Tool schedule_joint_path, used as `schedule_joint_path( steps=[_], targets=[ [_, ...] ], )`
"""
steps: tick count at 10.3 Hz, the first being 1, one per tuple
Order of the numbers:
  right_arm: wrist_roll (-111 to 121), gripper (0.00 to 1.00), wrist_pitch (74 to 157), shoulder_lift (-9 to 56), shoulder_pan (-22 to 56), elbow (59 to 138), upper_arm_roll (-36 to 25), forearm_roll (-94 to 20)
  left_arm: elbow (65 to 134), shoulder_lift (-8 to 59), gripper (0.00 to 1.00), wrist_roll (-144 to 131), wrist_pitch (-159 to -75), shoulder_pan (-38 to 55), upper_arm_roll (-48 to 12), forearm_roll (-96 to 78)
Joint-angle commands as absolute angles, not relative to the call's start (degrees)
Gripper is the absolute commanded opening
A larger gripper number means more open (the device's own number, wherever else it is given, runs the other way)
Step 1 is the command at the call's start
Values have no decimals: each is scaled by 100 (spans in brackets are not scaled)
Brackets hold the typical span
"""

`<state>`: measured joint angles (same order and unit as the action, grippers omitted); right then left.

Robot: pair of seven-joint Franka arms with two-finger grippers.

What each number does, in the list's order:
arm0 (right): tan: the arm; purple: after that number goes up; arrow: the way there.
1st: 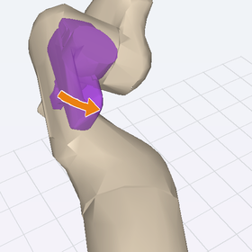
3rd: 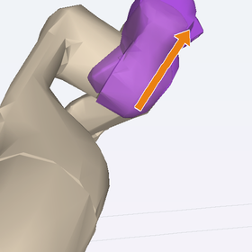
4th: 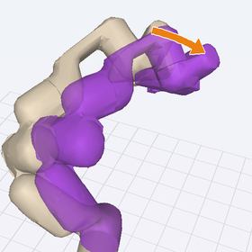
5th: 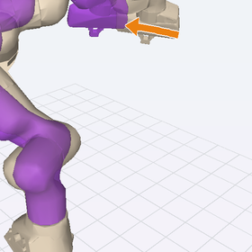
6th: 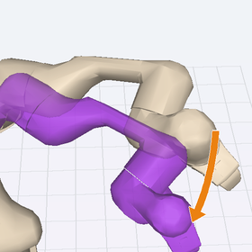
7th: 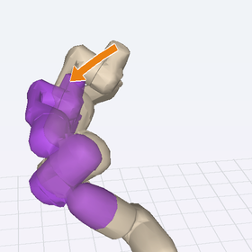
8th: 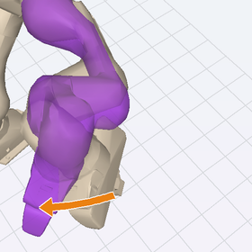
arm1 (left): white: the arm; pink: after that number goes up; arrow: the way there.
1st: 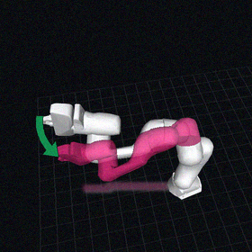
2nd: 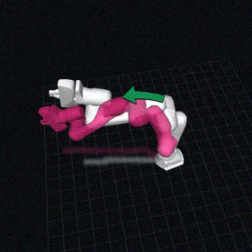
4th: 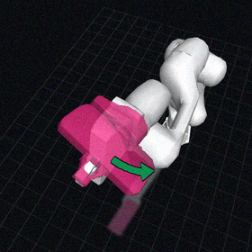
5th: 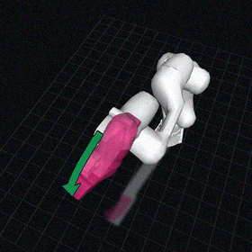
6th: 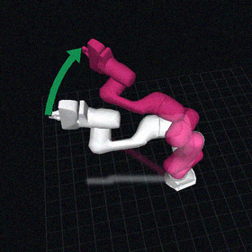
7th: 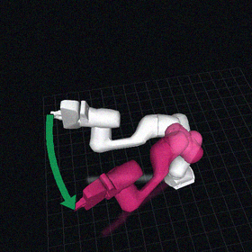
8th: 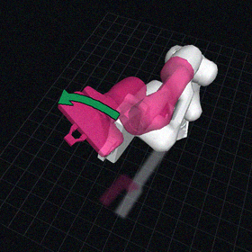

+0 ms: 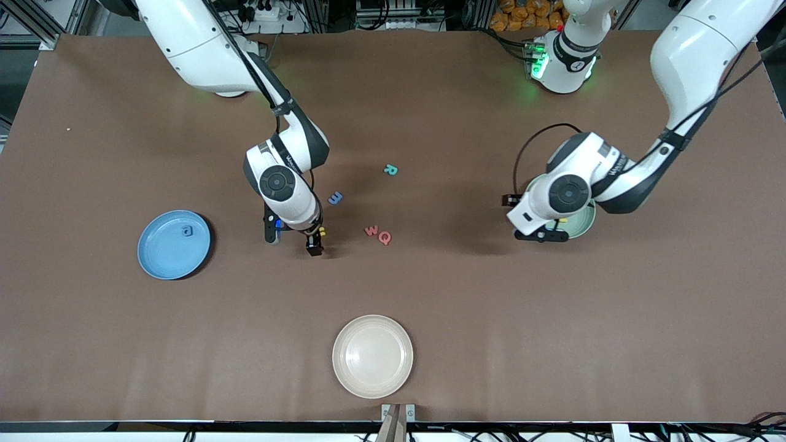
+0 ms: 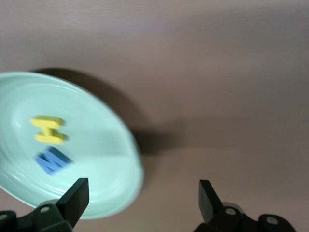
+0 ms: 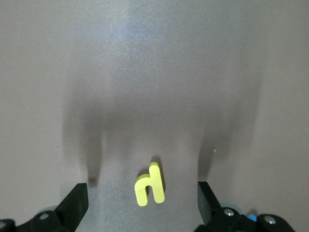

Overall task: Sort upper and lower case letters into plates
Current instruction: 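Move the left gripper to the teal R while the right gripper lowers over the h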

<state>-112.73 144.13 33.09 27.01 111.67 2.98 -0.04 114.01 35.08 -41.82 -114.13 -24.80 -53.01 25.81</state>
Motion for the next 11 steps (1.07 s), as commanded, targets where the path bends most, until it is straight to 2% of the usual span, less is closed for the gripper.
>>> schedule_joint_path(
  steps=[1,3,6,8,10,11],
  targets=[
    [-11373,100,14860,3129,2760,11582,299,-114,10952,3559,100,-5286,-11285,-1840,-5282,2216],
    [-11391,100,15624,3146,2891,12004,290,-114,10645,3603,100,-6410,-11373,-1426,-5282,1918],
    [-11408,100,15583,3138,2892,11980,290,-114,10389,3647,100,-7914,-11766,-1038,-5282,1548],
    [-11391,100,15164,3094,2892,11858,290,-79,10389,3647,100,-8977,-12232,-495,-5265,1660],
    [-11356,100,14478,3102,2892,11559,281,-26,10380,3831,100,-10110,-12427,33,-5238,2499],
    [-11355,100,14450,3111,2892,11549,281,-18,10380,3945,100,-10656,-12436,314,-5212,3009]
  ],
)
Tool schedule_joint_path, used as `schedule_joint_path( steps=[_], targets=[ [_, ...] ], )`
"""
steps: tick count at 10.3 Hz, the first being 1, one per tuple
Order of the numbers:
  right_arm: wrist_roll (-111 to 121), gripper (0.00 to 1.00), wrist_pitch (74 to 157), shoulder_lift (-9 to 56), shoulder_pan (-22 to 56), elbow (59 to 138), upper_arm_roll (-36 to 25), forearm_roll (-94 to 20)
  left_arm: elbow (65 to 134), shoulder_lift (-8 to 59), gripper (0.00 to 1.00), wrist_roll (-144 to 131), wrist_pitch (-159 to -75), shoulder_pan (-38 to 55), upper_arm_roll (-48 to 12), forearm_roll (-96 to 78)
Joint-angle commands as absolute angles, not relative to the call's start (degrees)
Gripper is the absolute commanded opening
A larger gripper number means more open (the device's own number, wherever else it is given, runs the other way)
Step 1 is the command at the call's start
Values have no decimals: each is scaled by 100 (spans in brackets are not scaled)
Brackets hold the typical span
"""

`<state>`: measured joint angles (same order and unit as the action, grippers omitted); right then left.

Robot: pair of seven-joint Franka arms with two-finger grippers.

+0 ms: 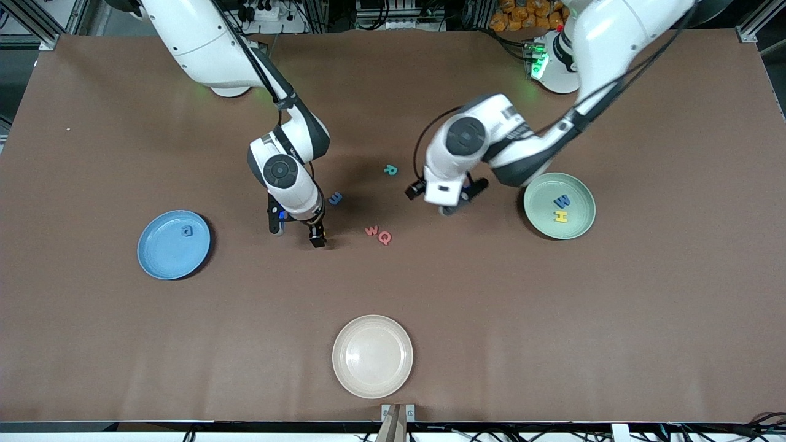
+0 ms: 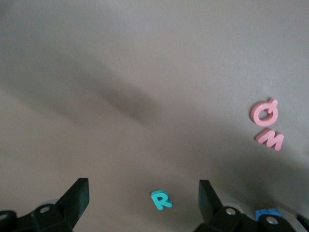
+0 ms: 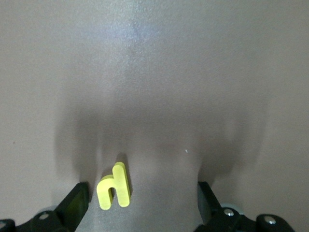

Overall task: Sort upper and lower case letters into plates
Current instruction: 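Move the left gripper to the teal R while the right gripper lowers over the h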

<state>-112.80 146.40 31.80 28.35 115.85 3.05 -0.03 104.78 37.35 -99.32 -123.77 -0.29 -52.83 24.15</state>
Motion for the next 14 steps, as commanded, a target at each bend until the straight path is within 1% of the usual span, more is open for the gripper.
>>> schedule_joint_path(
  steps=[1,3,6,7,12,14],
  targets=[
    [-11355,100,14458,3137,2892,11540,281,-18,10371,4033,100,-11192,-12445,569,-5073,3345],
    [-11355,100,14502,3146,2918,11540,281,-9,10232,4113,100,-12028,-12498,1166,-4678,3551],
    [-11347,100,14520,3182,2918,11452,273,53,9679,4604,100,-12865,-12498,1651,-4483,3551],
    [-11347,100,14528,3190,2918,11443,272,105,9590,4710,100,-13024,-12507,1748,-4378,3533],
    [-11355,100,14774,3269,2918,11435,246,263,9633,4887,100,-13622,-12920,1881,-4315,3586],
    [-11355,100,14774,3287,2927,11435,246,299,9842,4869,100,-13667,-12981,1837,-4315,3586]
  ],
)
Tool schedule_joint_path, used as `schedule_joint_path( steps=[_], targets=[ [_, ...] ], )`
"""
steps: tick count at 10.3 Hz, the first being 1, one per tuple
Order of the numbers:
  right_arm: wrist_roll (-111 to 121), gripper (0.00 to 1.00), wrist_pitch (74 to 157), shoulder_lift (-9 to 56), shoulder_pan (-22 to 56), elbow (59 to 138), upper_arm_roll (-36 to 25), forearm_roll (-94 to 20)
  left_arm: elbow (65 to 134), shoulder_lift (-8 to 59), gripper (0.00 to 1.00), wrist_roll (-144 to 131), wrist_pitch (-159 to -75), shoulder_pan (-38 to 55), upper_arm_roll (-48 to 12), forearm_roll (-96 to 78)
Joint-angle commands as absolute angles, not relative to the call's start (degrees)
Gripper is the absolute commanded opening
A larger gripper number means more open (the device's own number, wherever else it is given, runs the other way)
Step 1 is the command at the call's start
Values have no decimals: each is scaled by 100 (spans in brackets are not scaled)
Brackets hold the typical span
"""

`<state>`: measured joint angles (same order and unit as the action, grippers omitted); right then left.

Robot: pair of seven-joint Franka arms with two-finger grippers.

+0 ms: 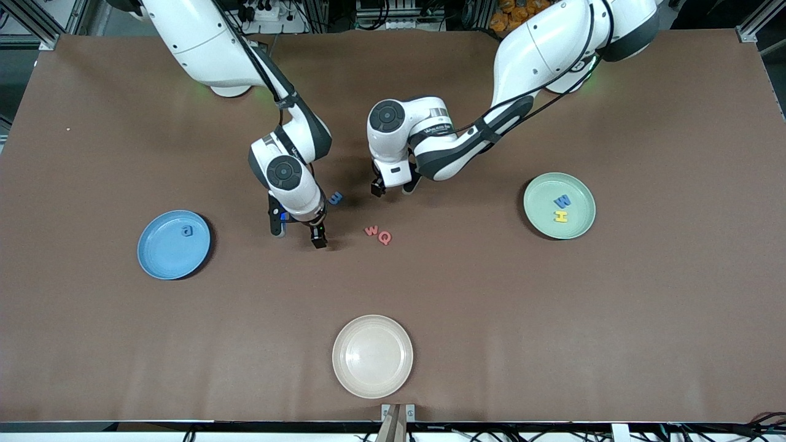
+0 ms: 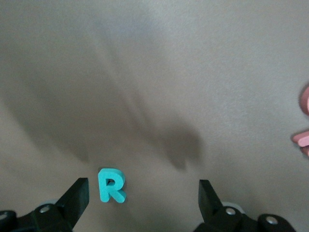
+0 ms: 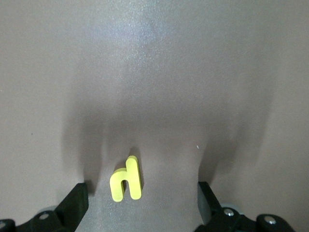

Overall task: Sort upper and lower case letters into plates
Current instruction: 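Grasp the teal R with the left gripper while the right gripper grasps the h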

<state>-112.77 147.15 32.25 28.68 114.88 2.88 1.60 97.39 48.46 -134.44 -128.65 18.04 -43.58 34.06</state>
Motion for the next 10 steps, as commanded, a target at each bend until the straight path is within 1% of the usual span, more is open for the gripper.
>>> schedule_joint_path(
  steps=[1,4,5,6,7,10],
  targets=[
    [-11355,100,14783,3296,2918,11443,246,308,10000,4826,100,-13798,-13112,1785,-4324,3595],
    [-11355,100,14792,3322,2927,11443,246,308,10186,4764,100,-13939,-13227,1767,-4333,3595],
    [-11355,85,14792,3322,2918,11443,246,325,10230,4764,100,-13992,-13280,1775,-4333,3595],
    [-11355,20,14792,3322,2918,11443,246,395,10309,4764,100,-14062,-13359,1784,-4333,3603],
    [-11364,0,14792,3322,2909,11435,246,430,10431,4755,100,-14062,-13586,1758,-4324,3621],
    [-11355,0,14783,3314,2900,11443,237,466,10572,4764,100,-14308,-13684,1758,-4324,4050]
  ],
)
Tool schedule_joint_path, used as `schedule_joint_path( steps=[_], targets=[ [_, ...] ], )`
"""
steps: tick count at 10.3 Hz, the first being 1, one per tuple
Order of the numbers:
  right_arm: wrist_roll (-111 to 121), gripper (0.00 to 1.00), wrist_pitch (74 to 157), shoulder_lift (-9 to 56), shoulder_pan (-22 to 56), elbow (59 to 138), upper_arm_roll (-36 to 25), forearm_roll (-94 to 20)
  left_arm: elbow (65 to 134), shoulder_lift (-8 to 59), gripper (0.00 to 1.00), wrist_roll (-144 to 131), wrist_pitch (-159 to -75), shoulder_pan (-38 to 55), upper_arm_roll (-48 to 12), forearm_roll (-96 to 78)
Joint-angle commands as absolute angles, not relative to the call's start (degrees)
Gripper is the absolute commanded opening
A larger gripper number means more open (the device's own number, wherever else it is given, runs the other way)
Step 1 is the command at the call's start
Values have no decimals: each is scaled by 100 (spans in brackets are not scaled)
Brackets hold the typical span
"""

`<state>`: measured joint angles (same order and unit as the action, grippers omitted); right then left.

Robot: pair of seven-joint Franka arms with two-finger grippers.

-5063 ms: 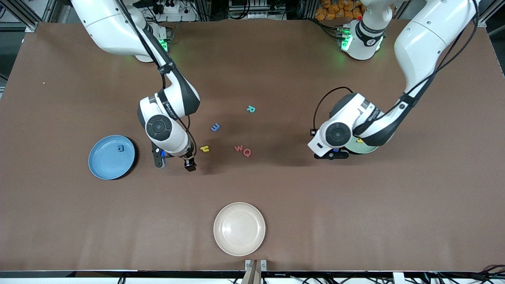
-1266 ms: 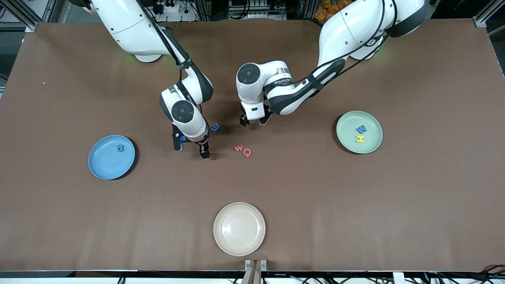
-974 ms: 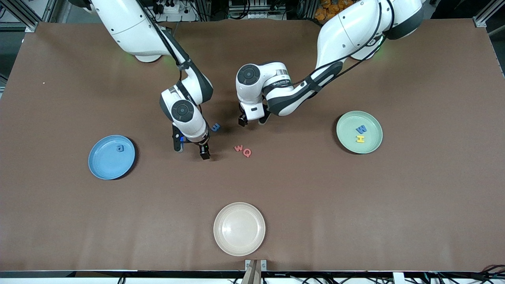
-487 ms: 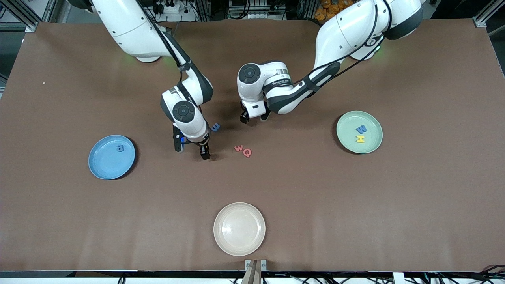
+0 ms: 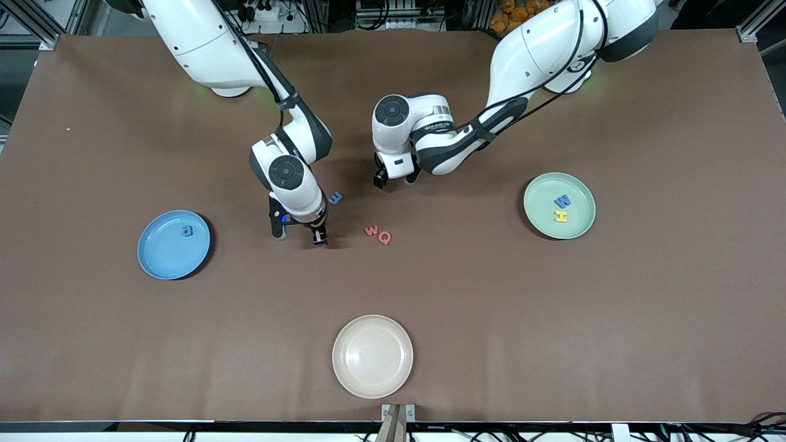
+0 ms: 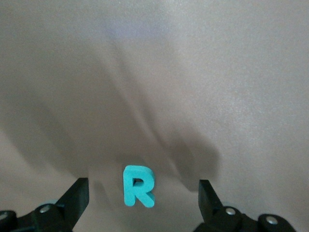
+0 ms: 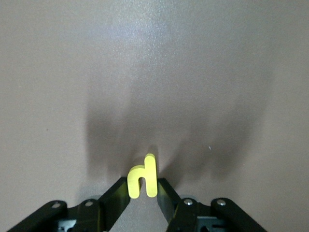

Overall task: Sort upper and lower case letters into plates
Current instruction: 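Grasp the teal R with the left gripper while the right gripper grasps the h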

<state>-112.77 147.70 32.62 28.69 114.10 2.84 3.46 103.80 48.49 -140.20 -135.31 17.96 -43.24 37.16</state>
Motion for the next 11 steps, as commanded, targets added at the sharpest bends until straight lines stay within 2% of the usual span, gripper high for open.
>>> schedule_joint_path(
  steps=[1,3,4,6,8,9,10,11],
  targets=[
    [-11355,0,14757,3270,2866,11452,229,562,10730,4746,100,-14404,-13850,1749,-4333,4287],
    [-11355,0,14731,3208,2787,11443,176,737,10749,4764,100,-14581,-13904,1731,-4333,4482],
    [-11347,0,14704,3138,2786,11443,158,782,10749,4764,95,-14590,-13904,1731,-4333,4491],
    [-11286,0,14687,3076,2777,11443,123,782,10740,4781,55,-14581,-13904,1731,-4333,4491],
    [-10883,0,14573,3067,2786,11443,-34,800,10732,4790,47,-14581,-13904,1723,-4333,4491],
    [-10768,0,14363,3006,2786,11461,-122,939,10731,4790,33,-14564,-13904,1714,-4333,4491],
    [-10662,0,14074,2919,2777,11470,-175,1123,10731,4790,26,-14555,-13896,1714,-4333,4483],
    [-10426,0,13662,2814,2751,11470,-219,1229,10714,4790,12,-14546,-13896,1714,-4333,4482]
  ],
)
